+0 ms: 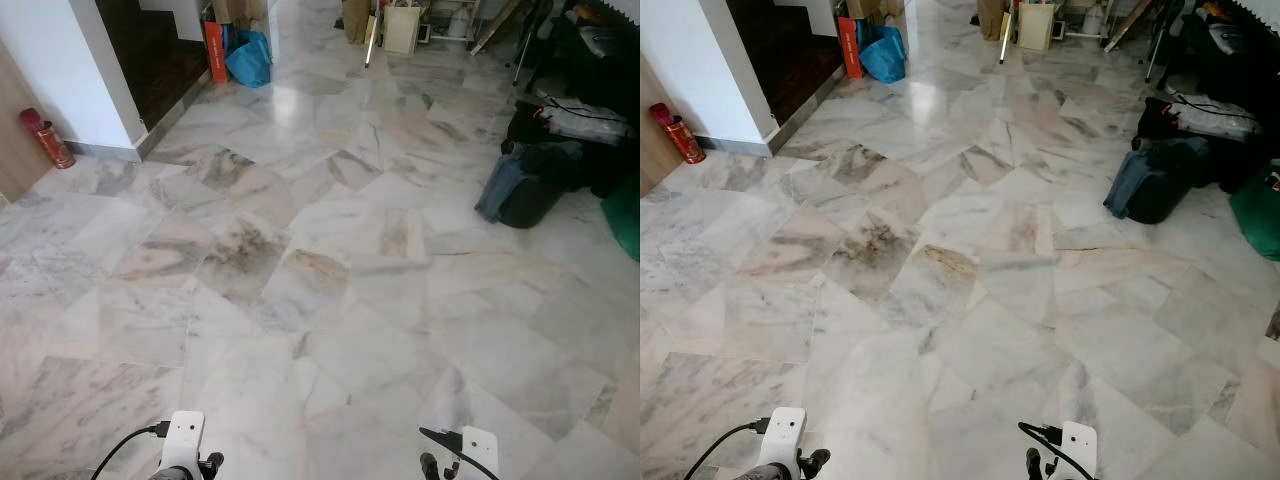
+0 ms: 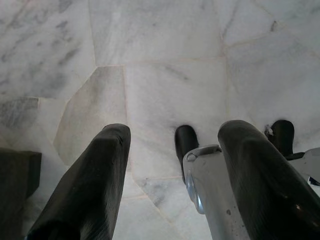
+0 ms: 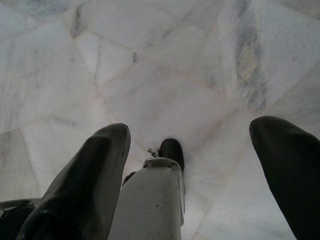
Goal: Move the pillow to the sofa from floor
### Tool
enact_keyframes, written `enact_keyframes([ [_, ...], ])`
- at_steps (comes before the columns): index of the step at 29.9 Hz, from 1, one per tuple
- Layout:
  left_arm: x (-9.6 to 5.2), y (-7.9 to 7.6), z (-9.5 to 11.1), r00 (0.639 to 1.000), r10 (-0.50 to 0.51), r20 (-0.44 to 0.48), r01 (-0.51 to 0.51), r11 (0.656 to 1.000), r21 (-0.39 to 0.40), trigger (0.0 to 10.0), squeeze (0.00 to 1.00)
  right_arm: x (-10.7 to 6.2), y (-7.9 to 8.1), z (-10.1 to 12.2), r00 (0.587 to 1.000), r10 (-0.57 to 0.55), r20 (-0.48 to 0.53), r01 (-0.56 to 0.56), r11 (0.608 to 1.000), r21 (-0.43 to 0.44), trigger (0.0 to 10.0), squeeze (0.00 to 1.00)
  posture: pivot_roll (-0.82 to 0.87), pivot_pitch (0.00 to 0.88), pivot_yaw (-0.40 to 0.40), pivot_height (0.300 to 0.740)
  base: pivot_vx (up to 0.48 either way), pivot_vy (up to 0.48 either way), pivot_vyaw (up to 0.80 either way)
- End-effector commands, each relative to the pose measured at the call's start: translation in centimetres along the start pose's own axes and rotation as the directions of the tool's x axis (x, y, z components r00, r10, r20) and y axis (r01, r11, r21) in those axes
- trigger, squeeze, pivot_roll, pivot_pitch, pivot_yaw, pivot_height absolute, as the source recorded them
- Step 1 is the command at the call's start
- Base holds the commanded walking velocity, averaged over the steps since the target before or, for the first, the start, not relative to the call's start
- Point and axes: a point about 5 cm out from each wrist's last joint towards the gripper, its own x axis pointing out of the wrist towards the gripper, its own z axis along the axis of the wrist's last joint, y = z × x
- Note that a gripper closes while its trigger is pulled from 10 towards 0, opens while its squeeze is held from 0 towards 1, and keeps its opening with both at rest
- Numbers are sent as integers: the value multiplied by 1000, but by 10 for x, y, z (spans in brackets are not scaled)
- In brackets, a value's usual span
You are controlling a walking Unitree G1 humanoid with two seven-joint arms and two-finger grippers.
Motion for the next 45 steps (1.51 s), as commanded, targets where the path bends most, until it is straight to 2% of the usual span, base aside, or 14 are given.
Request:
enact_keyframes([
  [1, -1, 3, -7, 1000, 0, -31, 0, 1000, 16, 10000, 0, -1, 0, -6, 1000, -5, -20, 5, 1000, 2, 10000, 0, 47, 6, 8, 740, 0, 0, 0],
  [5, -2, 3, -8, 999, 1, -34, 0, 1000, 20, 10000, 0, -1, -1, -5, 1000, -12, -10, 12, 1000, -16, 10000, 0, 46, 0, 8, 740, 0, 0, 0],
  [7, -2, 3, -9, 999, 2, -35, -1, 1000, 21, 10000, 0, -1, -3, 0, 999, -31, 34, 34, 995, -89, 10000, 0, 50, 0, 7, 740, 0, 0, 0],
  [8, -2, 3, -9, 999, 2, -36, -1, 1000, 21, 10000, 0, -1, -4, 2, 998, -43, 50, 49, 989, -140, 10000, 0, 52, 0, 8, 740, 0, 0, 0],
  [9, -2, 3, -9, 999, 1, -36, 0, 1000, 21, 10000, 0, -1, -4, 8, 996, -39, 85, 62, 958, -282, 10000, 0, 54, 0, 7, 740, 0, 0, 0],
  [10, -2, 3, -9, 999, 1, -36, 0, 1000, 22, 10000, 0, -1, -3, 10, 995, -28, 94, 59, 939, -338, 10000, 0, 52, 0, 6, 740, 0, 0, 0],
  [16, -2, 3, -8, 999, 3, -34, -3, 1000, 18, 10000, 0, -1, -4, 6, 997, -42, 67, 56, 970, -238, 10000, 0, 52, 16, 3, 740, 0, 0, 0],
  [24, -1, 4, -7, 999, 6, -32, -5, 1000, 10, 10000, 0, -1, -3, 4, 997, -55, 56, 64, 981, -181, 10000, 0, 49, 29, 7, 740, 0, 0, 0],
  [26, -1, 4, -7, 999, 6, -32, -6, 1000, 8, 10000, 0, -1, -3, 2, 996, -73, 52, 78, 992, -101, 10000, 0, 49, 33, 9, 740, 0, 0, 0],
  [28, -1, 4, -6, 999, 6, -32, -6, 1000, 8, 10000, 0, -1, -3, 1, 995, -83, 49, 86, 995, -57, 10000, 0, 50, 34, 10, 740, -244, 0, 0],
  [32, -1, 4, -6, 999, 7, -31, -6, 1000, 8, 10000, 0, -1, -3, 2, 996, -76, 54, 79, 995, -60, 10000, 0, 53, 36, 9, 740, -247, 0, 0],
  [37, -1, 4, -3, 1000, 19, 5, -19, 1000, -7, 10000, 0, -2, -1, 7, 991, -62, 120, 62, 998, 4, 10000, 0, 51, 41, 10, 740, -262, 0, 0],
  [45, -2, 6, 2, 996, 52, 73, -50, 998, -28, 10000, 0, -2, -1, 10, 988, -51, 147, 51, 999, -1, 10000, 0, 58, 42, 5, 740, -262, 0, 0],
])
